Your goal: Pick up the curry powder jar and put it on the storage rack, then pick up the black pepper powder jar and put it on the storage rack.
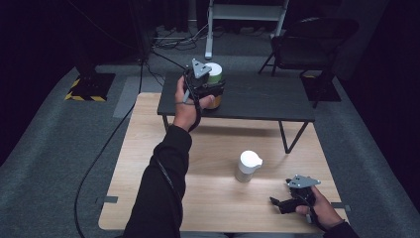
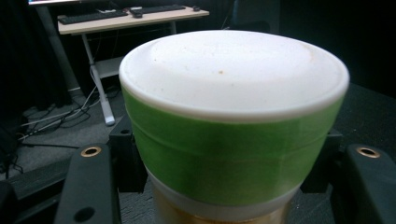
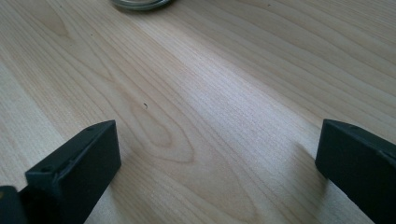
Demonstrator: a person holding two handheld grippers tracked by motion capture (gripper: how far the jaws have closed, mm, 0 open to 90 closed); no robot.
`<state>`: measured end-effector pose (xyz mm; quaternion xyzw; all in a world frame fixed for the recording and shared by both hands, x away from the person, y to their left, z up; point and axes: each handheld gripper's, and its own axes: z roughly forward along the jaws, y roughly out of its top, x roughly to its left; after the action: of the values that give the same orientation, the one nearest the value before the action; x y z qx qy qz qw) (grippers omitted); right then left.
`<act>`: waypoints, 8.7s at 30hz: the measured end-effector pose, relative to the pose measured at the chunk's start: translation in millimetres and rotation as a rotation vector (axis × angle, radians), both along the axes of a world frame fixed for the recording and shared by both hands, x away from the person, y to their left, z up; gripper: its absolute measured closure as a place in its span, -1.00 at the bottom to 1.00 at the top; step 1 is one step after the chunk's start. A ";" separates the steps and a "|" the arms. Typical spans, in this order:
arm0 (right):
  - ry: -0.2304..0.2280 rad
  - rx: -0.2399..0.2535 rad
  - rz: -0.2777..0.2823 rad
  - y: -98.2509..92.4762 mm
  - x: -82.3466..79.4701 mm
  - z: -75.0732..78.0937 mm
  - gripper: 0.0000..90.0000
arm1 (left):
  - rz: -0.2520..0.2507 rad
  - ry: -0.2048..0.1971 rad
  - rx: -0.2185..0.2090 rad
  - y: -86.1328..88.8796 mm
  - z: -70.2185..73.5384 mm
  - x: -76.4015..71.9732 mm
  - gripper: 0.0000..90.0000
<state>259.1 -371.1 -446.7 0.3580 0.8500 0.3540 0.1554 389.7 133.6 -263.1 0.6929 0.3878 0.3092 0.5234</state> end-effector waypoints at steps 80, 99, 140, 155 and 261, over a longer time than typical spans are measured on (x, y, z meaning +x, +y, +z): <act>-0.001 -0.001 0.003 -0.3 0.3 -0.2 -1.00 | -0.024 -0.130 0.261 -1.5 -56.8 -92.5 -0.99; -0.001 -0.001 0.003 -0.3 0.3 -0.2 -1.00 | -0.075 -0.041 0.335 12.5 -89.0 -110.6 -0.99; -0.001 -0.001 0.003 -0.2 0.2 -0.1 -1.00 | -0.173 0.188 0.472 24.8 -151.2 -130.7 -0.98; -0.001 -0.001 0.003 -0.2 0.2 -0.1 -1.00 | -0.166 0.270 0.453 44.0 -166.0 -132.6 -0.98; -0.044 0.037 -0.008 4.8 -7.2 9.0 -0.96 | -0.205 0.457 0.303 80.8 -183.7 -102.6 -0.99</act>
<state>251.9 -366.3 -437.8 0.3561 0.8384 0.3766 0.1687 287.1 214.4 -446.8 0.8505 0.3729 0.1448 0.3415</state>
